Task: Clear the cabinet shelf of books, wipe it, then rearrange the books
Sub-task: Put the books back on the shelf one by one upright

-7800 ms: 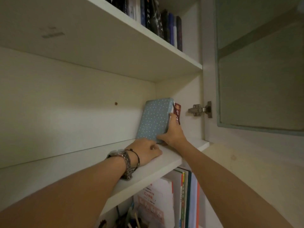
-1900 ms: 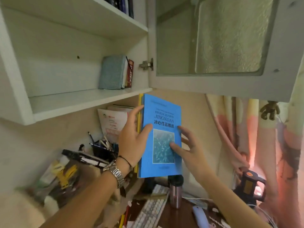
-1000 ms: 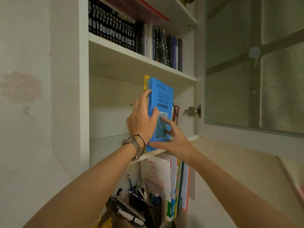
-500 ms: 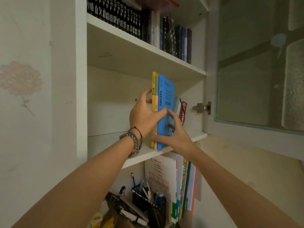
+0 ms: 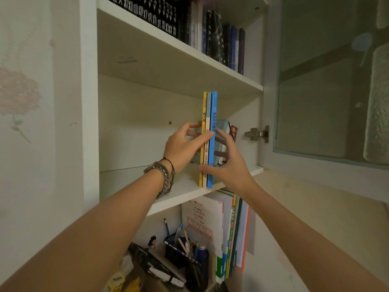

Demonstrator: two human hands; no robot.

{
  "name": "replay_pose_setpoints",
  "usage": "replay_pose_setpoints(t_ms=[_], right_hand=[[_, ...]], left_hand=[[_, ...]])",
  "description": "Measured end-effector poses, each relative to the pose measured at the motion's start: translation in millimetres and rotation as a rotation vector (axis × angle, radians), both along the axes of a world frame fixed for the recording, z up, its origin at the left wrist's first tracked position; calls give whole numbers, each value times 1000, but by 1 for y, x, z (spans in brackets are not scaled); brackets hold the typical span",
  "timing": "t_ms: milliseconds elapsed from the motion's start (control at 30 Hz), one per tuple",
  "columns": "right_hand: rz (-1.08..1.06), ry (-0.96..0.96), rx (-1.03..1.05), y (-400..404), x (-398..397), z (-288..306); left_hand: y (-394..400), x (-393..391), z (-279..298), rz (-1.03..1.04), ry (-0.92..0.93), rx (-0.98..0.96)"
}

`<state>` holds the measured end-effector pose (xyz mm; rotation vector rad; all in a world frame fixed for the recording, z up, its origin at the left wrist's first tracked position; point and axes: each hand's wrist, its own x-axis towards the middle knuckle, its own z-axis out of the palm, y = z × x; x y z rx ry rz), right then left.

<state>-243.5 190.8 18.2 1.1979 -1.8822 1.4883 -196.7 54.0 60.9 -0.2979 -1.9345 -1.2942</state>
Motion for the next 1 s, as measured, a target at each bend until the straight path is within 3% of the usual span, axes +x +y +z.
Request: replay_pose_setpoints(t_ms=[467, 833, 1000], right_hand=[[-47, -11, -99, -22, -24, -3], [-71, -14, -235, -35, -60, -4], [-53, -57, -231, -41, -74, 4]], left_hand=[[-18, -20, 7, -81, -178, 14], [-19, -41, -13, -38, -228, -345], [-25, -46, -21, 94, -245, -471]])
